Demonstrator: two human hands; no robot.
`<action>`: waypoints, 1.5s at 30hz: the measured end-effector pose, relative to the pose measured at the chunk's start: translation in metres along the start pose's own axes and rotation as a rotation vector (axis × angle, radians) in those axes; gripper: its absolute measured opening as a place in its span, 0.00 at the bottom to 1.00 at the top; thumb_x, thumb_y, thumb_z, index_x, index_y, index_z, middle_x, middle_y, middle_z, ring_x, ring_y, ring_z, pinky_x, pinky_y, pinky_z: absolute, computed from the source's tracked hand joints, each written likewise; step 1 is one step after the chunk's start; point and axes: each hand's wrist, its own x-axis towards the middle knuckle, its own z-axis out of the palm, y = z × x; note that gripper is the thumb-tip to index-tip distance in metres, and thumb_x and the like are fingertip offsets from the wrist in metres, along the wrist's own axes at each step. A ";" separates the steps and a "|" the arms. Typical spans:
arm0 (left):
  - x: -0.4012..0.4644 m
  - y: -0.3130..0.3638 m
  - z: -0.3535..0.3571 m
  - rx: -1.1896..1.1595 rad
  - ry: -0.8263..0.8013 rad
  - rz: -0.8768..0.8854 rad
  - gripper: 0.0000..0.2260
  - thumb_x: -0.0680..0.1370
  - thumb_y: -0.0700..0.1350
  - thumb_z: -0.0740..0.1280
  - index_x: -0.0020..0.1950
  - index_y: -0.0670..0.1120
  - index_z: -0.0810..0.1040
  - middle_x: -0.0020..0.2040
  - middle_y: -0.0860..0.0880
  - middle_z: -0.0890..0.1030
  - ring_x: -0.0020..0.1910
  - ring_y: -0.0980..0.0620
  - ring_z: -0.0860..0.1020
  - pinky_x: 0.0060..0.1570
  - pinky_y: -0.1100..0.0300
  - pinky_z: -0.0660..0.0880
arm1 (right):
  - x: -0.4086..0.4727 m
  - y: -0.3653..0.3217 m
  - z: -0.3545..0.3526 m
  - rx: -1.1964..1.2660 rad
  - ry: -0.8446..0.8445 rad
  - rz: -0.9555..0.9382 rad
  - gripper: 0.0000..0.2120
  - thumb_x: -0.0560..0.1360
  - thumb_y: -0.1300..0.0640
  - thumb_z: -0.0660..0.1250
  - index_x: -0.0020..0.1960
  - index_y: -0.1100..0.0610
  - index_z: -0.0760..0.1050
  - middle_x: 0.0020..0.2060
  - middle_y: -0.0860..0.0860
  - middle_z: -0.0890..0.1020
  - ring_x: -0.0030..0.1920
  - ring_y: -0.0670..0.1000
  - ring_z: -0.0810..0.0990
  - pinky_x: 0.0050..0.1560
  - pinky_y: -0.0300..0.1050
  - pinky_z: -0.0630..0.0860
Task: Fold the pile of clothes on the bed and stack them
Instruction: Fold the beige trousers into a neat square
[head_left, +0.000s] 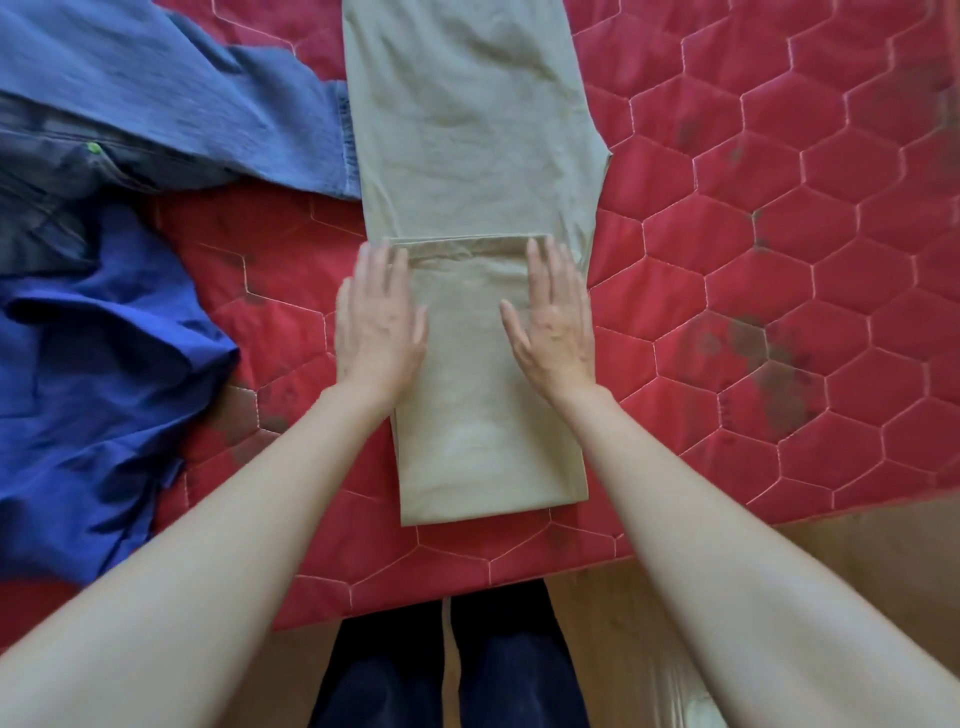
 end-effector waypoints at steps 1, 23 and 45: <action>0.008 0.007 0.008 0.069 -0.022 0.110 0.26 0.81 0.46 0.59 0.78 0.43 0.56 0.79 0.43 0.54 0.78 0.45 0.50 0.75 0.48 0.48 | 0.013 0.000 0.006 -0.061 -0.022 -0.072 0.29 0.81 0.50 0.58 0.78 0.58 0.55 0.77 0.57 0.57 0.77 0.56 0.54 0.77 0.52 0.50; -0.149 0.021 0.076 0.216 -0.088 0.132 0.25 0.82 0.48 0.49 0.77 0.40 0.59 0.78 0.41 0.58 0.77 0.43 0.55 0.74 0.41 0.53 | -0.135 -0.012 0.051 -0.098 -0.023 0.060 0.26 0.79 0.56 0.52 0.77 0.57 0.58 0.76 0.58 0.58 0.77 0.56 0.54 0.75 0.61 0.54; -0.162 -0.050 0.058 0.468 -0.022 0.765 0.24 0.74 0.43 0.60 0.70 0.41 0.72 0.70 0.38 0.71 0.70 0.37 0.69 0.65 0.34 0.67 | -0.180 0.077 0.012 -0.208 -0.087 -0.535 0.25 0.72 0.57 0.68 0.68 0.63 0.73 0.69 0.63 0.71 0.71 0.61 0.69 0.66 0.66 0.68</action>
